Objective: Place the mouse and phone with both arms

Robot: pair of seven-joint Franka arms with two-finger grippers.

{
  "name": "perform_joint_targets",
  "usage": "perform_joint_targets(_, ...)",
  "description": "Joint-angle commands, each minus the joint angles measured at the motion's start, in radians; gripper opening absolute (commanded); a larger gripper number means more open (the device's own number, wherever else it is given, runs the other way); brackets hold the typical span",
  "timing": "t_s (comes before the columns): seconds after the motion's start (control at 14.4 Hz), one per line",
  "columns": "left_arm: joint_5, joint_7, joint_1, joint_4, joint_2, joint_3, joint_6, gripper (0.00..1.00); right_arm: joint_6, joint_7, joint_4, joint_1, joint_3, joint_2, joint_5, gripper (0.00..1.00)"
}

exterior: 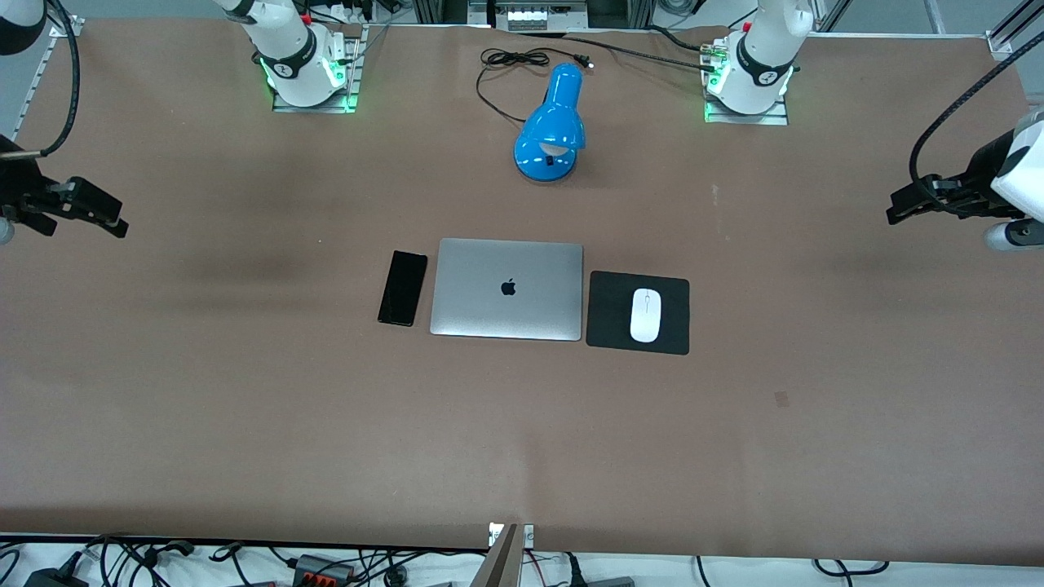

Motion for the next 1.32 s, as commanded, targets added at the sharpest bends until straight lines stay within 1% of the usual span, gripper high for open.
perform_joint_targets(0.0,-0.035,0.029,0.000,0.021,0.005,-0.001,-0.024,1.00,-0.003,-0.017,-0.027,0.003,-0.001,-0.023,0.000,1.00)
perform_joint_targets(0.35,-0.035,0.034,0.000,0.021,0.007,-0.001,-0.063,1.00,-0.039,-0.017,-0.027,0.004,-0.001,-0.046,0.003,1.00)
perform_joint_targets(0.69,-0.020,0.034,-0.002,0.021,0.007,-0.002,-0.058,1.00,-0.036,-0.018,-0.027,0.003,-0.004,-0.047,-0.001,1.00)
perform_joint_targets(0.9,-0.015,0.090,-0.002,0.021,0.007,-0.001,-0.052,1.00,-0.039,-0.017,-0.027,0.003,-0.003,-0.047,0.000,1.00)
perform_joint_targets(1.25,-0.015,0.090,-0.002,0.022,0.008,-0.002,-0.047,1.00,-0.038,-0.017,-0.028,-0.006,0.001,-0.044,0.003,1.00)
